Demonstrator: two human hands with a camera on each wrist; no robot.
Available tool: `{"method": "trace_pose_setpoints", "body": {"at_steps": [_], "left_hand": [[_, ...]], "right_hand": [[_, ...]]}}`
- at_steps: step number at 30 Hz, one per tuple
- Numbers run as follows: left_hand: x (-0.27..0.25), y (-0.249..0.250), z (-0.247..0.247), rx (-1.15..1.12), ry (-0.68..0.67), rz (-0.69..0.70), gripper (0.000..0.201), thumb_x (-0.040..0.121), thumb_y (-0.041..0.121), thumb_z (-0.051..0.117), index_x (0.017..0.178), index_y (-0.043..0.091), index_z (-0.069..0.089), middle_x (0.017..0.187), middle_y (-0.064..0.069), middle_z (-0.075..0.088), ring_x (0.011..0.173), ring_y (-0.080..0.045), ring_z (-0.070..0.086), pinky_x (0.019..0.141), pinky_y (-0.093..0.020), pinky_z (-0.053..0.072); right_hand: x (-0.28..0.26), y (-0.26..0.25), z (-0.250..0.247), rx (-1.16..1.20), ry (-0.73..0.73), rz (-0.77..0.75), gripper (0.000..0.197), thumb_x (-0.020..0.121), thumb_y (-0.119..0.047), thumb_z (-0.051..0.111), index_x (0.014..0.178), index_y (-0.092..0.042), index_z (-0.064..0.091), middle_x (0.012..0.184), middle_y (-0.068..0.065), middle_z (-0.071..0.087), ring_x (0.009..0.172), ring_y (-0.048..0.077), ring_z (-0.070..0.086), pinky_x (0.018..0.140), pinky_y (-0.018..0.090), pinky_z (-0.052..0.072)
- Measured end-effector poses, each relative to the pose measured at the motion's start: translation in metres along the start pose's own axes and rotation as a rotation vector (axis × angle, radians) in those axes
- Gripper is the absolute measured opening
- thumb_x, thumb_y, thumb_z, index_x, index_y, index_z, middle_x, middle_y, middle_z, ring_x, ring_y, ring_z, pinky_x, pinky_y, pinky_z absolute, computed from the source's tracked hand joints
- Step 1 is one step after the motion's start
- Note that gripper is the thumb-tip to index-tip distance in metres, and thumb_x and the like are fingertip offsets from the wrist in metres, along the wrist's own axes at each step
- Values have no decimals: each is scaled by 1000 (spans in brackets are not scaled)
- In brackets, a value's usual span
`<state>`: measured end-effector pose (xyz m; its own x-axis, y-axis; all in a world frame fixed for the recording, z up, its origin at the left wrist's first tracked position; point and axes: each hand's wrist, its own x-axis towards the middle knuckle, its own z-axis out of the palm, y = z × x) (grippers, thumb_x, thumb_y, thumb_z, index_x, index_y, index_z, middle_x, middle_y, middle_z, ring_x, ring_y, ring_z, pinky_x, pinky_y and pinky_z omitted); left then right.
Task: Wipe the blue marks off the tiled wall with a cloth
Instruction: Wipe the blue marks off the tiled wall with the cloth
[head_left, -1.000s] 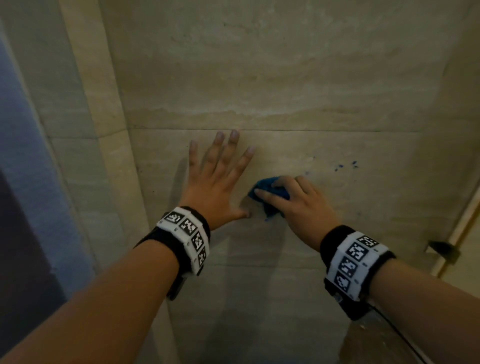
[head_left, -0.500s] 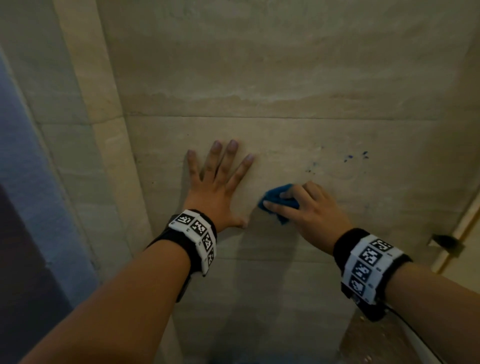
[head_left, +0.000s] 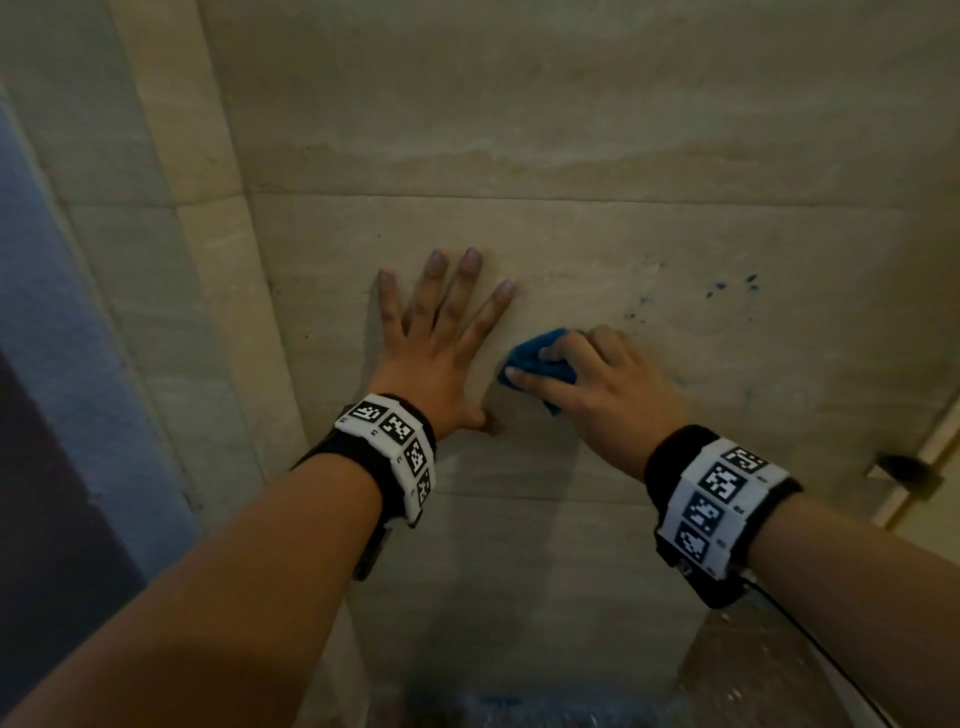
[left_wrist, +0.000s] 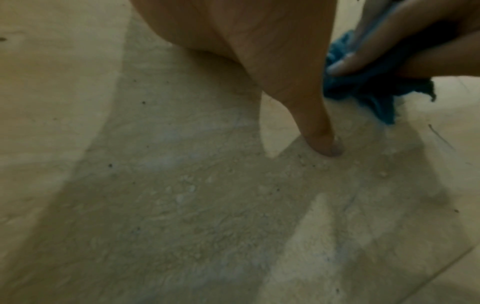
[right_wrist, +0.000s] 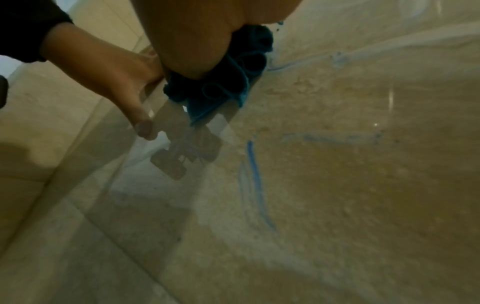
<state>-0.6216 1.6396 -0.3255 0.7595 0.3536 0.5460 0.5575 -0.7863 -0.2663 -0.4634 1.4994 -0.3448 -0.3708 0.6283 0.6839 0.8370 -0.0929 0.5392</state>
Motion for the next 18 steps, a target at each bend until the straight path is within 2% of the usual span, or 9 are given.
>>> {"method": "trace_pose_setpoints", "body": {"at_steps": [5, 7, 11, 13, 16, 18], "left_hand": [[0, 1, -2, 3, 4, -5, 151, 46, 84, 66, 135, 29, -43, 144, -6, -45, 134, -31, -38, 102, -64, -22], [0, 1, -2, -1, 12, -4, 151, 46, 84, 67, 135, 30, -43, 142, -5, -49, 133, -30, -42, 102, -64, -22], [-1, 3, 0, 6, 27, -8, 152, 44, 84, 67, 138, 29, -40, 139, -3, -53, 130, -29, -46, 103, -64, -21], [-1, 4, 1, 25, 33, -19, 153, 44, 83, 69, 137, 29, -41, 138, -3, -55, 128, -28, -48, 103, -63, -21], [0, 5, 0, 36, 46, -23, 154, 45, 82, 70, 135, 30, -44, 140, -3, -53, 128, -28, -48, 102, -62, -23], [-1, 8, 0, 47, 55, -41, 154, 45, 79, 72, 137, 29, -41, 146, -5, -42, 135, -31, -39, 104, -61, -21]], "right_hand": [[-19, 8, 3, -31, -46, -62, 48, 87, -6, 50, 131, -25, 45, 104, 12, 45, 85, 30, 40, 70, 42, 43], [-17, 9, 1, -32, -14, -34, 44, 89, -8, 44, 130, -24, 49, 104, 11, 43, 85, 29, 40, 70, 41, 43], [-1, 9, -2, -24, 66, 129, 44, 87, -8, 50, 128, -21, 56, 108, 12, 40, 87, 31, 37, 72, 43, 43], [4, 5, -2, -11, 75, 169, 45, 87, -10, 44, 128, -21, 57, 108, 12, 39, 88, 31, 36, 72, 44, 43], [1, -1, 0, 30, 55, 152, 45, 85, -13, 39, 125, -21, 60, 108, 14, 47, 89, 31, 36, 72, 45, 45], [-8, -5, 4, 50, 23, 89, 44, 85, -13, 40, 122, -22, 62, 104, 16, 56, 87, 30, 37, 70, 44, 46]]}}
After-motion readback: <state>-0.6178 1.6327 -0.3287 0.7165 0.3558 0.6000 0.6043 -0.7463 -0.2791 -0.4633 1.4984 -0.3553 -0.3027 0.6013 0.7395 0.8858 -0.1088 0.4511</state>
